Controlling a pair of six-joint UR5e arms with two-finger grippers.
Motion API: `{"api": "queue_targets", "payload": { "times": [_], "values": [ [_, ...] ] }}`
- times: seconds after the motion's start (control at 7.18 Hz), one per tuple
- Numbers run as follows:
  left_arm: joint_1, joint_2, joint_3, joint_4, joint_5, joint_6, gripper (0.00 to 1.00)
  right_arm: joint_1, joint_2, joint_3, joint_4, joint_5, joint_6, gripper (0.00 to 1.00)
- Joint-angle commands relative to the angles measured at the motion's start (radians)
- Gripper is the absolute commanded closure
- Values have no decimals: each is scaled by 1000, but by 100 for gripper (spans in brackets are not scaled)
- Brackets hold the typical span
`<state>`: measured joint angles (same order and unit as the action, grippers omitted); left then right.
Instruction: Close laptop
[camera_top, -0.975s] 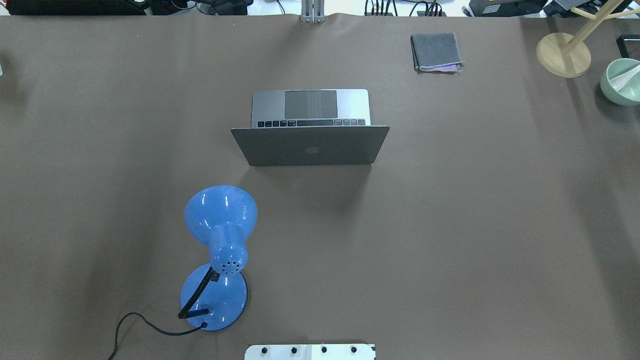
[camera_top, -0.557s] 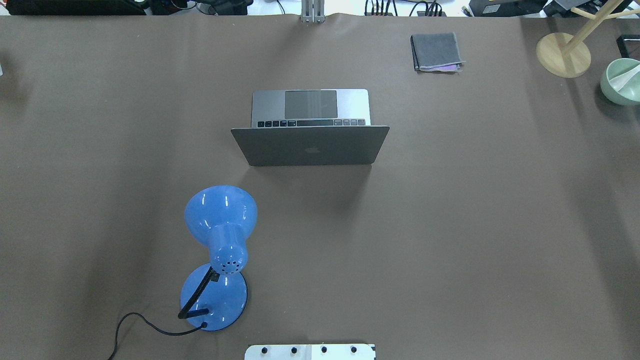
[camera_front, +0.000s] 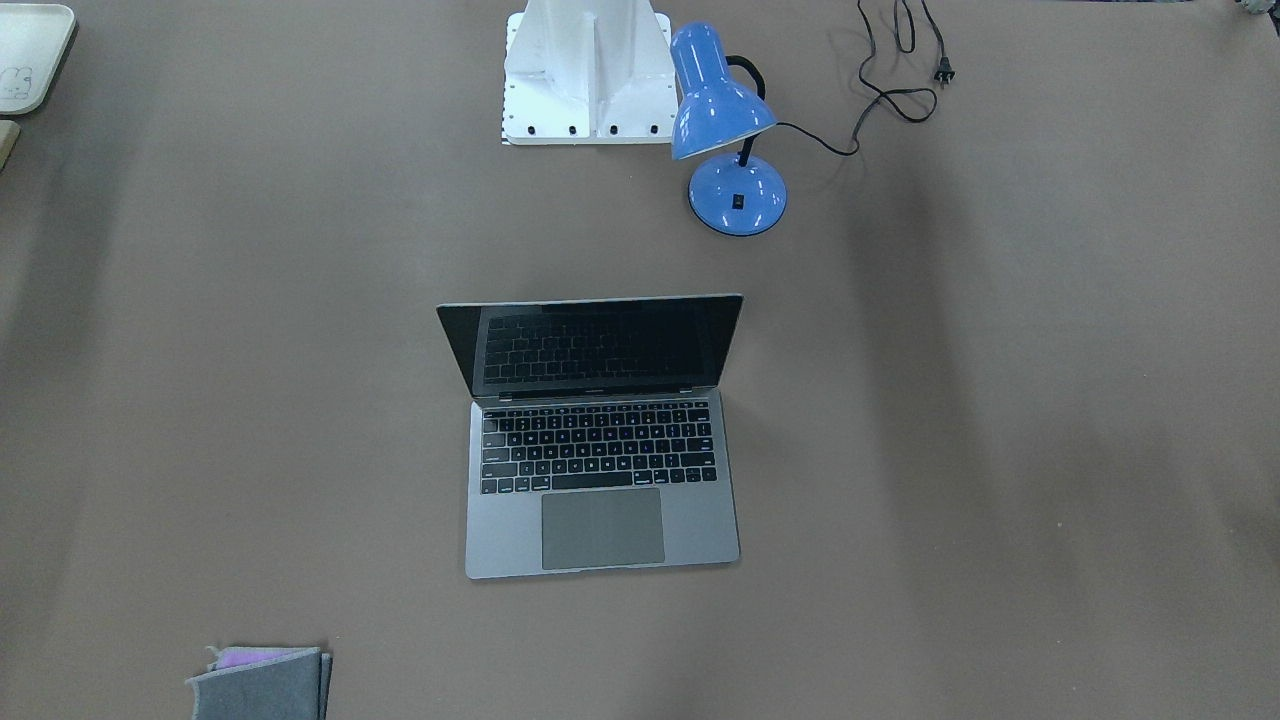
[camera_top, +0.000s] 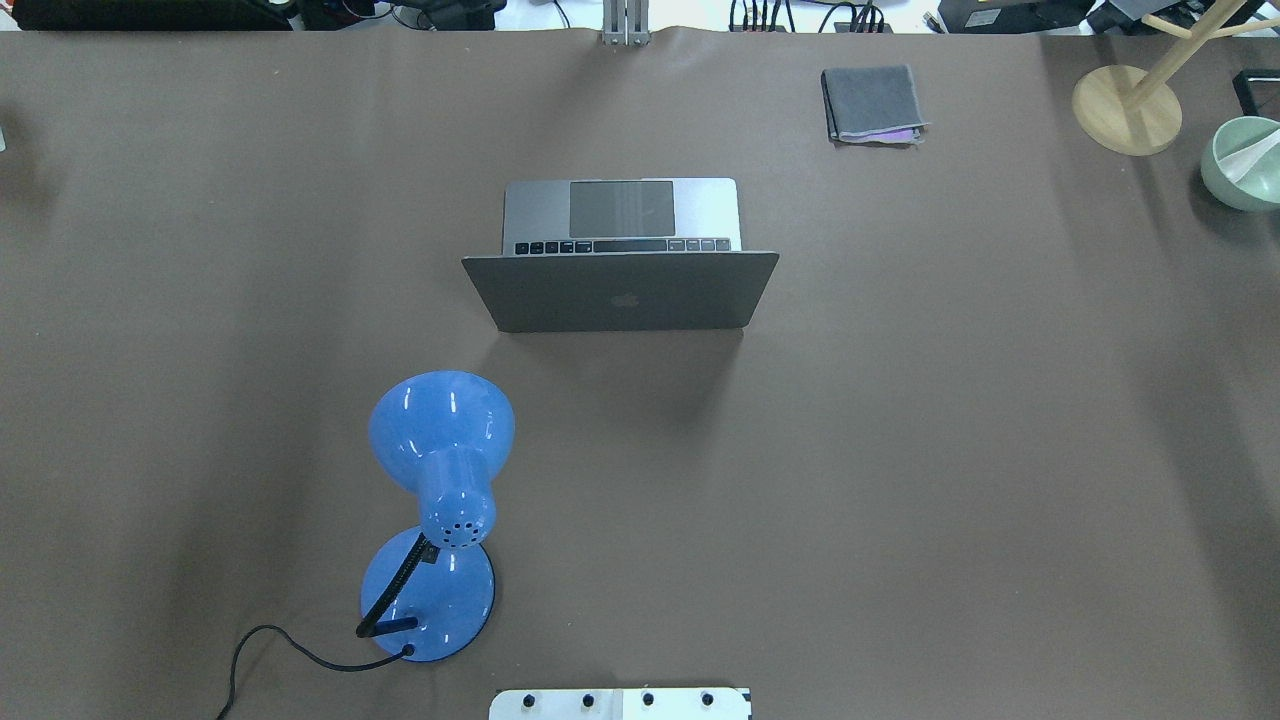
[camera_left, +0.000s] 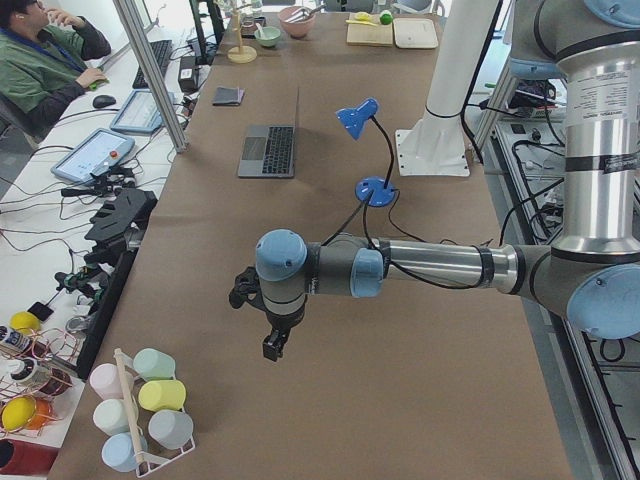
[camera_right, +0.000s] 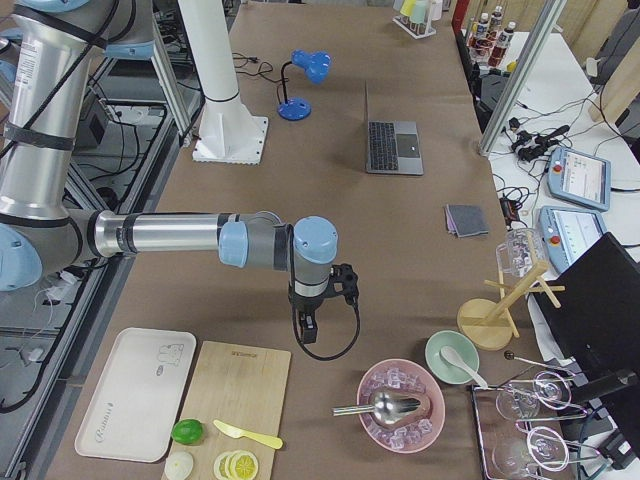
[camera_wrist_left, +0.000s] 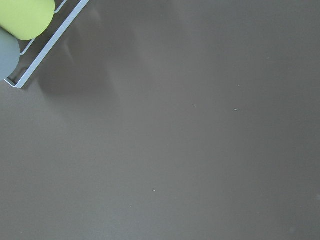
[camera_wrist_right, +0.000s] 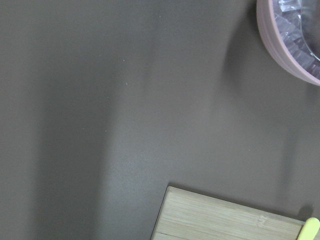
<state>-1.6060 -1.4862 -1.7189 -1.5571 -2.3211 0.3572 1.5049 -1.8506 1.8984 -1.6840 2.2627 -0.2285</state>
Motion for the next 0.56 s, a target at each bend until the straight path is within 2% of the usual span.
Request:
{"api": "queue_targets", "payload": {
  "times": [0.0,0.42],
  "values": [
    [0,-12,-5,-3,-3,-3,1,0,1,2,12,26,0,0],
    [0,-28,-4,-40,-1,-4,1,0,1,-7,131,66,9,0]
  ]
}}
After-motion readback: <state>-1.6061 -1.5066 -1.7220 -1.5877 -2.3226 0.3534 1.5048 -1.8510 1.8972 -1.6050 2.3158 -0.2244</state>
